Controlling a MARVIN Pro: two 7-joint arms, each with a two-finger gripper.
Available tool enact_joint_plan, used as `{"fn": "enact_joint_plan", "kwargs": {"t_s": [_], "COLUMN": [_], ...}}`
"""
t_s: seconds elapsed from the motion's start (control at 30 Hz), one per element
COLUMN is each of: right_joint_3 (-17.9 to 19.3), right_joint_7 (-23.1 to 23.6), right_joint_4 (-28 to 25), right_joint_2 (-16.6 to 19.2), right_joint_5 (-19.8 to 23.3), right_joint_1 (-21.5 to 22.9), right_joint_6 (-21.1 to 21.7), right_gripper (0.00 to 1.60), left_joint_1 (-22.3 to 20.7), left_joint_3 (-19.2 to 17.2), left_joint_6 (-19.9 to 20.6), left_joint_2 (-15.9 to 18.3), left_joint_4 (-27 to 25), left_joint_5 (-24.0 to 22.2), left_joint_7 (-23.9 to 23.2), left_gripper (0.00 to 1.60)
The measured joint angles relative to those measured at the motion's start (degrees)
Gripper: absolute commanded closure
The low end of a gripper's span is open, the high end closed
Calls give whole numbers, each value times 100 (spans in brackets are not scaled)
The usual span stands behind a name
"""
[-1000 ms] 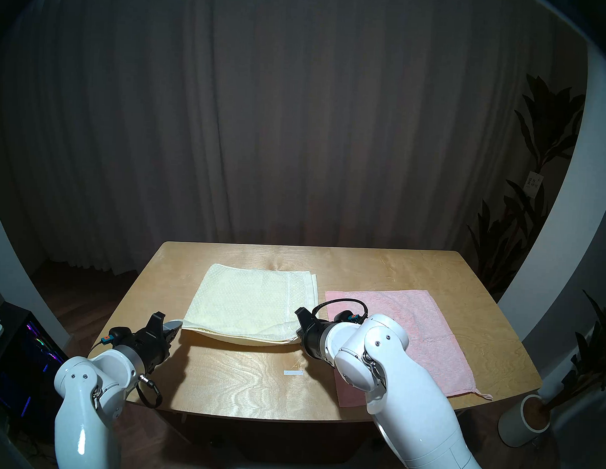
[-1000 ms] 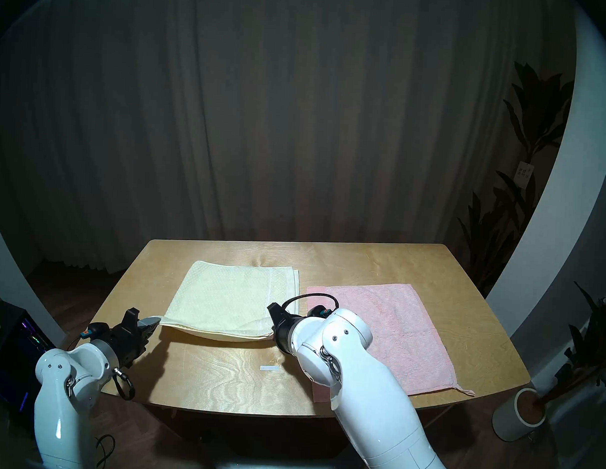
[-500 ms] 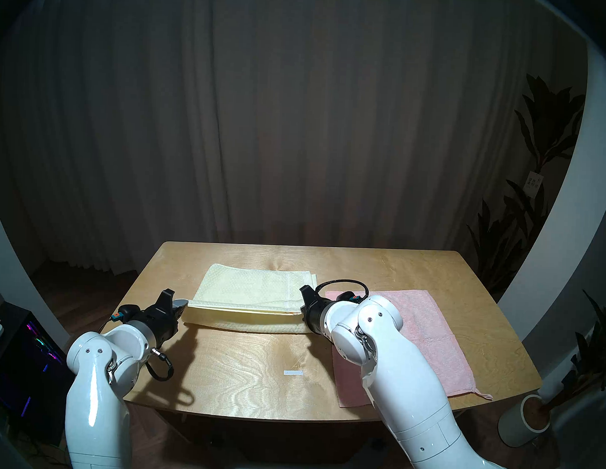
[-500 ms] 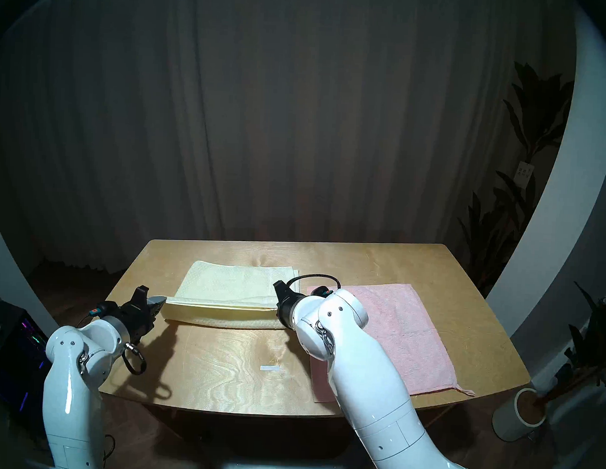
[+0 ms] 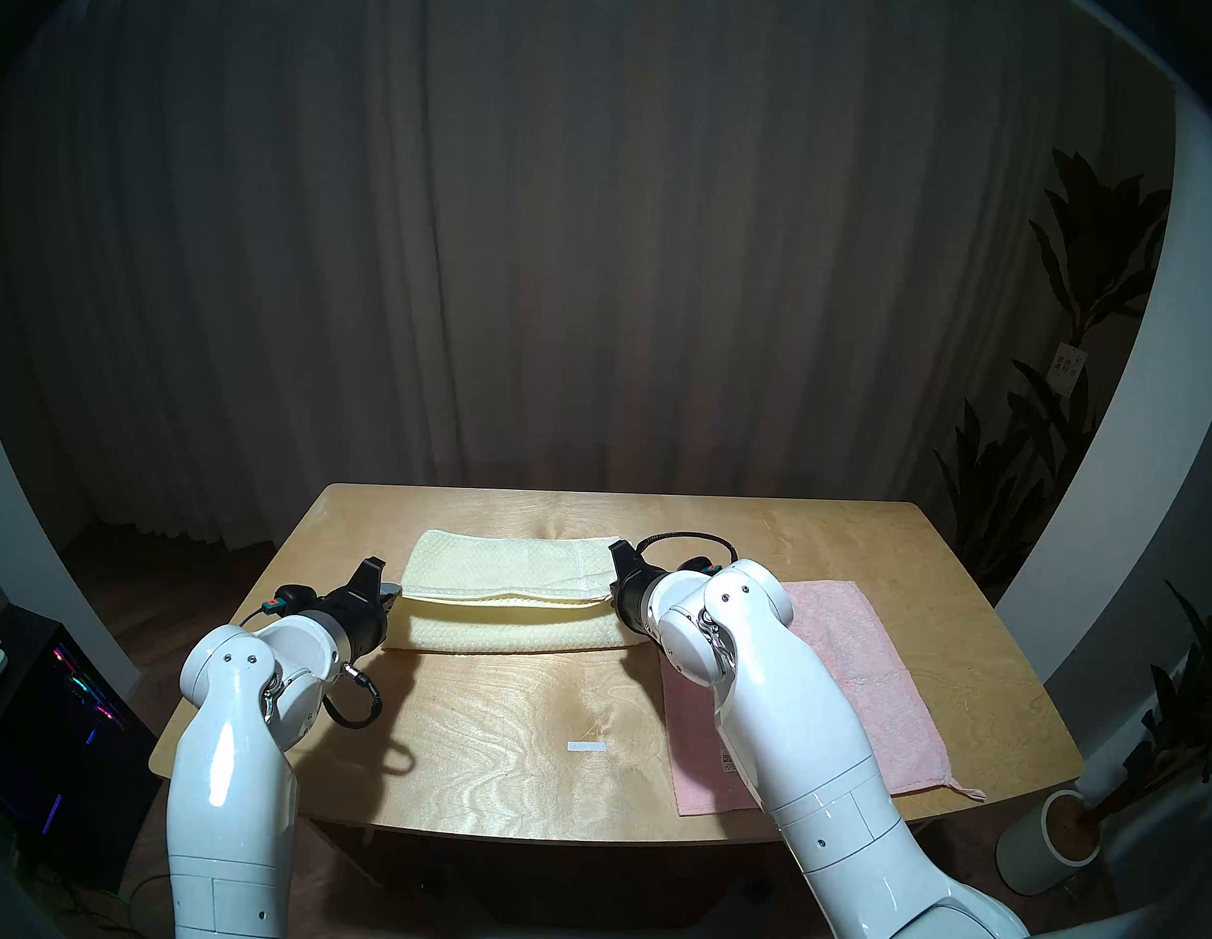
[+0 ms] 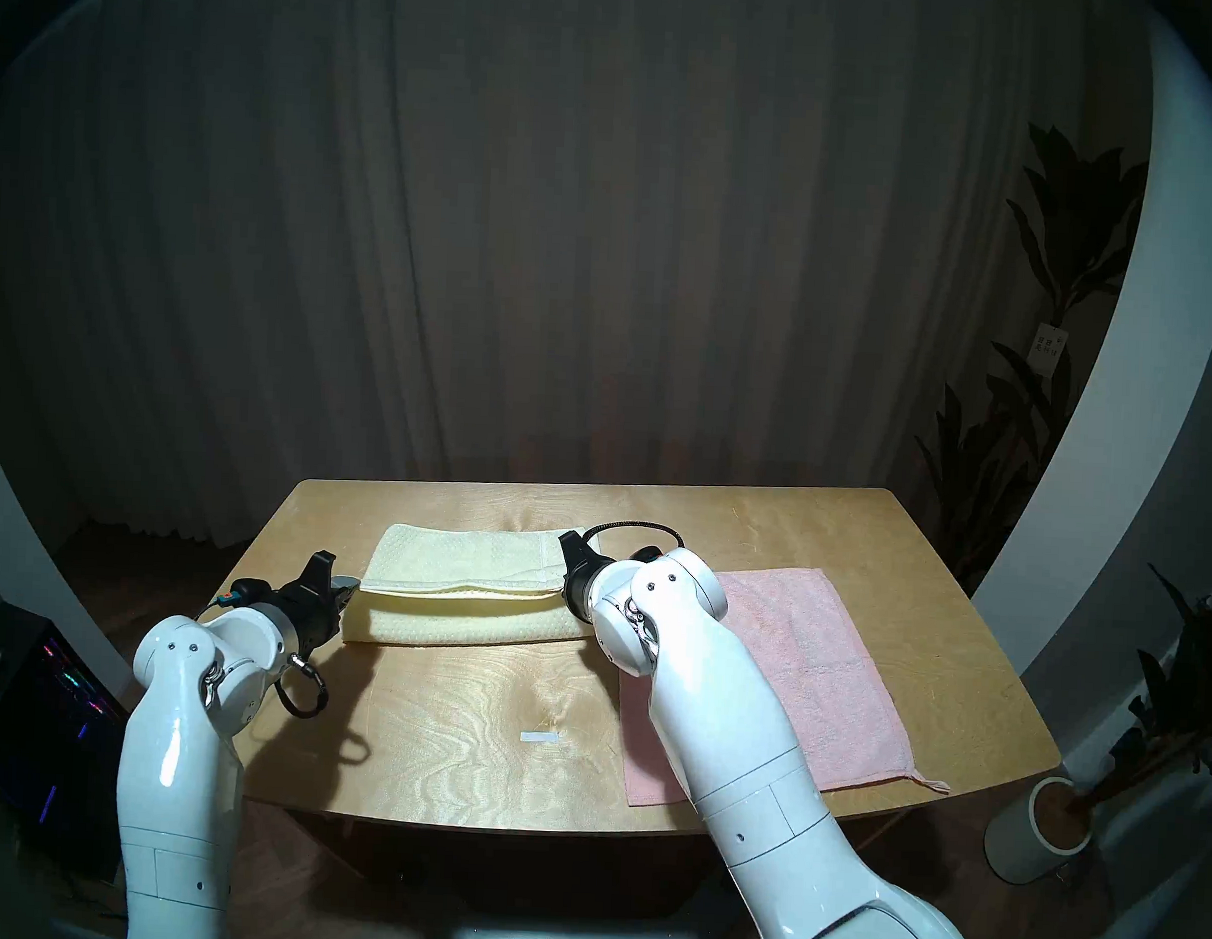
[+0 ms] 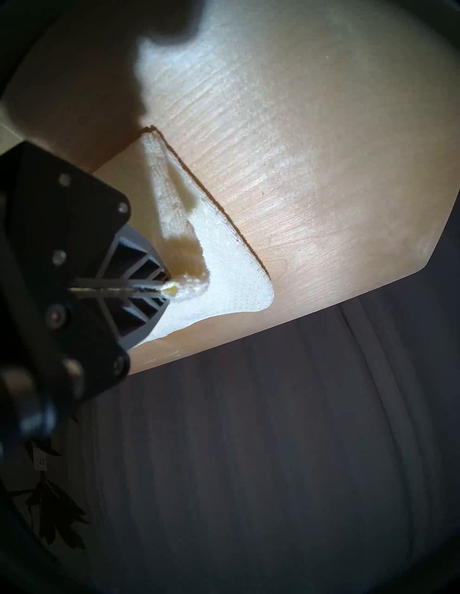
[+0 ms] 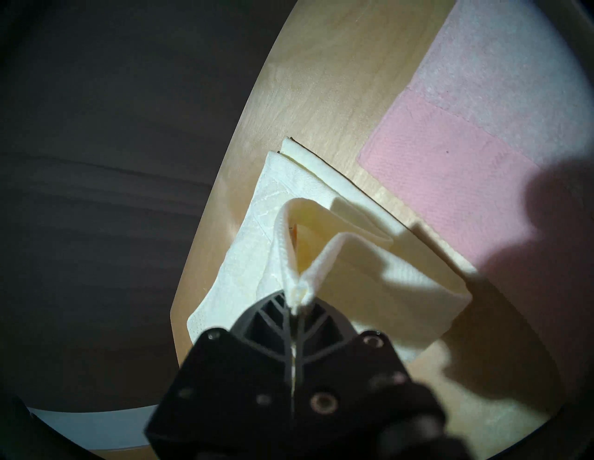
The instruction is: Fold each towel twice and stack them on table
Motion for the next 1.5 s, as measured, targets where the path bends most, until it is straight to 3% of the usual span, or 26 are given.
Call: {"fn": "enact_joint_plan", "kwargs": {"t_s": [0.47, 1.5], "right_joint_3": [96, 59], "right_joint_7": [162, 954], "right_joint_4": [693, 3097], "right_joint_2": [-262, -754], "right_joint_5": [-19, -492], "right_joint_1": [537, 1829], "right_joint_6": [-156, -672], "right_gripper": [160, 160], "left_joint_1": [-771, -2323], "left_joint_3": [255, 974], "left_joint_6": [-252, -640], "left_joint_2": [210, 470], "left_joint_4": [553, 2823], "left_joint_5": [125, 589], "left_joint_7": [86, -70], "left_gripper": [160, 160]}}
